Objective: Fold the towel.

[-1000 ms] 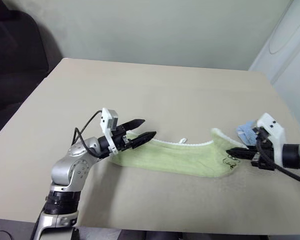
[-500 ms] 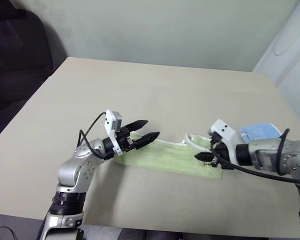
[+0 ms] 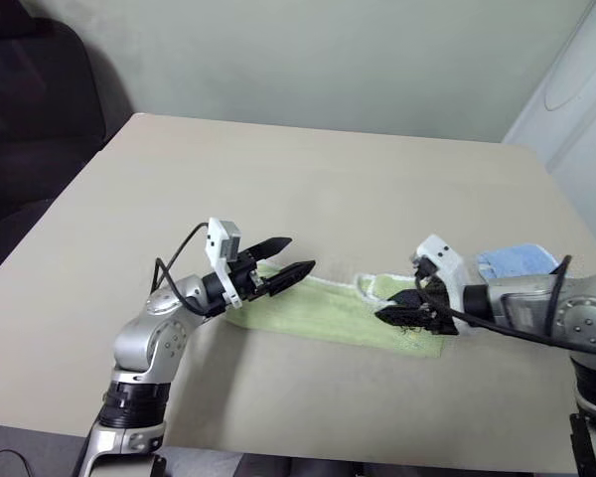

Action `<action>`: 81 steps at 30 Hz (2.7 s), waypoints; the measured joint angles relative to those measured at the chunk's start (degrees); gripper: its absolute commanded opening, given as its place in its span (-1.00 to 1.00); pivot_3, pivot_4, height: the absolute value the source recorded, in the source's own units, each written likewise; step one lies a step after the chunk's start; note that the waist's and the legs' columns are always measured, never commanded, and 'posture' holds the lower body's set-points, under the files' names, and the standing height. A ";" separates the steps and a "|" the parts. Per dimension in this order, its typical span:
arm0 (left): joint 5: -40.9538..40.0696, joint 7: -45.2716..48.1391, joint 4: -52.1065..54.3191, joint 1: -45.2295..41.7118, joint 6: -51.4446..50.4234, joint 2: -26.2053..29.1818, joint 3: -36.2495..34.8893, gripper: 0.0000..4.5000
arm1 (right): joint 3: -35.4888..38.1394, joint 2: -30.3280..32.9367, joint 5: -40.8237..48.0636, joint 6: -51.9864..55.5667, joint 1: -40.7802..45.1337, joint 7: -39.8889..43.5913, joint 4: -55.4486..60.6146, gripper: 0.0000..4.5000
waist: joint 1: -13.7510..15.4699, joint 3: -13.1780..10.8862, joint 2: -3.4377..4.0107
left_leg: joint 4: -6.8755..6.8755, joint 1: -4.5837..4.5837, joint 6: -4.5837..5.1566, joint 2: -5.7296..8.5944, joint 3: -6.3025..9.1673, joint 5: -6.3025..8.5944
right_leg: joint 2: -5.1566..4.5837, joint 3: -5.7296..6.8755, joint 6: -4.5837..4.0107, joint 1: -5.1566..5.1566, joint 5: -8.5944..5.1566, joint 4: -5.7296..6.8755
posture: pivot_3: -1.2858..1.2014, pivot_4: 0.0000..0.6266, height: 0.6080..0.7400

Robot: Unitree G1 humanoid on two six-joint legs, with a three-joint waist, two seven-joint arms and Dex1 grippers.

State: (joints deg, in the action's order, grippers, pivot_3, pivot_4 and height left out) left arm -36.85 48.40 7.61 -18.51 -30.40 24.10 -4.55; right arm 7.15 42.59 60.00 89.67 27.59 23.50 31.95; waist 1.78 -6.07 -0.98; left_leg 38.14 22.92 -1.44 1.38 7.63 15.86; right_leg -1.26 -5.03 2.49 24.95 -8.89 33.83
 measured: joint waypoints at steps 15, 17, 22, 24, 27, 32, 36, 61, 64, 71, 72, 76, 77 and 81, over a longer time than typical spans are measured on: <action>0.06 0.53 -1.47 -0.88 0.01 0.31 0.13 1.00 | 6.34 5.97 -1.36 -6.96 -5.76 0.79 -4.14 -0.99 | -0.09 0.02 -0.02 | -0.02 -0.03 -0.10 -0.05 0.00 0.02 | 0.00 -0.02 0.39 0.03 -0.30 0.05 | 0.03 -0.52 1.00; 0.13 0.79 -1.79 -1.62 0.01 0.15 0.47 1.00 | 1.91 4.33 -4.28 -9.41 -6.67 0.63 -5.01 -0.99 | -0.09 0.01 0.00 | -0.02 -0.02 0.06 -0.05 0.00 -0.04 | 0.00 0.00 0.40 0.05 -0.25 0.06 | 0.03 -0.52 1.00; 0.21 1.40 -1.87 -2.01 0.01 0.64 0.40 1.00 | -3.96 2.79 -6.85 -11.95 -8.37 1.72 -4.30 -0.99 | 0.07 0.02 0.01 | -0.03 -0.02 0.17 -0.04 0.00 -0.06 | 0.00 0.03 0.06 -0.01 0.04 -0.02 | 0.03 -0.52 1.00; 0.20 1.36 -1.81 -1.92 0.00 1.07 0.27 1.00 | -4.89 2.55 -6.73 -12.00 -9.15 2.32 -3.00 -0.99 | 0.04 0.02 0.01 | -0.02 -0.01 0.15 -0.02 -0.01 -0.05 | 0.00 0.02 0.28 -0.03 -0.09 -0.06 | 0.03 -0.52 1.00; 0.11 1.12 -1.31 -1.16 -0.01 1.30 -0.02 1.00 | -5.45 2.43 -5.60 -11.98 -9.30 3.41 -0.24 -0.99 | -0.06 0.01 0.00 | -0.02 -0.01 0.02 -0.02 -0.03 -0.04 | 0.00 0.01 0.50 -0.03 -0.23 -0.07 | 0.03 -0.52 1.00; -0.08 0.28 -0.47 -0.05 -0.03 1.34 -0.09 1.00 | -7.20 2.45 -5.41 -12.07 -9.53 4.70 2.21 -0.99 | 0.01 0.01 -0.01 | 0.01 0.01 -0.11 -0.02 -0.01 0.00 | -0.01 0.00 0.49 -0.02 -0.24 -0.06 | 0.03 -0.52 1.00; -0.16 -0.08 -0.19 -0.04 -0.03 1.34 -0.15 1.00 | -11.07 0.65 -9.13 -12.68 -9.54 3.89 -0.24 -0.99 | -0.01 0.02 -0.01 | 0.01 0.00 -0.09 -0.03 0.00 0.01 | -0.01 0.00 0.02 0.00 0.05 -0.03 | 0.03 -0.52 1.00; -1.69 -1.60 -2.34 1.47 -0.83 7.72 -9.80 1.00 | -1.92 1.41 -11.25 -15.22 -8.08 5.39 -1.95 -0.99 | -0.12 0.06 -0.12 | -0.12 -0.10 -0.13 -0.08 0.02 0.05 | 0.04 0.02 -0.03 0.00 0.00 -0.03 | 0.03 -0.52 1.00; -1.69 -1.56 -3.69 2.37 -0.87 9.16 -11.17 1.00 | -8.49 -1.55 -16.71 -19.25 -8.15 4.84 -7.23 -0.99 | -0.24 0.06 -0.12 | -0.10 -0.09 -0.11 -0.08 0.02 0.03 | 0.02 0.00 -0.10 0.03 0.05 -0.03 | 0.03 -0.52 1.00; -3.42 -1.52 -3.22 8.58 -3.26 12.24 -15.92 1.00 | -16.33 -4.70 -25.41 -28.93 -7.94 6.60 -15.64 -0.99 | -0.28 0.19 -0.26 | -0.15 -0.12 -0.18 -0.09 0.02 0.13 | 0.02 0.01 -0.29 0.08 0.16 -0.01 | 0.03 -0.52 1.00; -4.06 -1.53 -2.19 10.94 -3.88 12.65 -16.66 1.00 | -16.53 -4.44 -25.60 -29.53 -8.10 7.26 -15.48 -0.99 | -0.35 0.22 -0.30 | -0.15 -0.11 -0.28 -0.08 0.02 0.19 | 0.02 0.01 -0.31 0.09 0.15 -0.01 | 0.03 -0.52 1.00; -6.83 -1.82 1.34 18.43 -7.17 13.37 -20.10 1.00 | -14.82 -2.46 -24.40 -29.84 -8.93 10.54 -12.53 -0.99 | -0.39 0.20 -0.33 | -0.15 0.06 -0.33 -0.08 0.03 0.21 | 0.03 -0.01 -0.35 0.25 0.05 -0.01 | 0.03 -0.52 1.00; -7.59 -1.87 2.32 19.94 -7.94 13.64 -20.93 1.00 | -13.66 -2.01 -23.43 -29.80 -8.85 11.40 -11.43 -0.99 | -0.38 0.18 -0.30 | -0.15 0.06 -0.33 -0.07 0.02 0.21 | 0.04 -0.01 -0.42 0.26 0.00 0.00 | 0.03 -0.52 1.00; -14.81 -2.80 5.37 26.08 -13.84 14.26 -26.86 1.00 | -6.83 0.73 -18.77 -29.94 -7.53 15.50 -6.76 -0.99 | -0.39 0.16 -0.26 | -0.23 0.07 -0.35 -0.08 0.01 0.22 | 0.08 -0.01 -0.64 0.31 -0.35 0.08 | 0.03 -0.52 1.00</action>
State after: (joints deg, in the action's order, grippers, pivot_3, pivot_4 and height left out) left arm -51.67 45.60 12.97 7.57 -44.24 38.37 -31.41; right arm 0.32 43.32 41.23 59.73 20.06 39.00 25.19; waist 1.39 -5.91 -1.24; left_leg 37.91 22.99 -1.80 1.30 7.64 16.08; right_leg -1.18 -5.04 1.85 25.26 -9.24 33.91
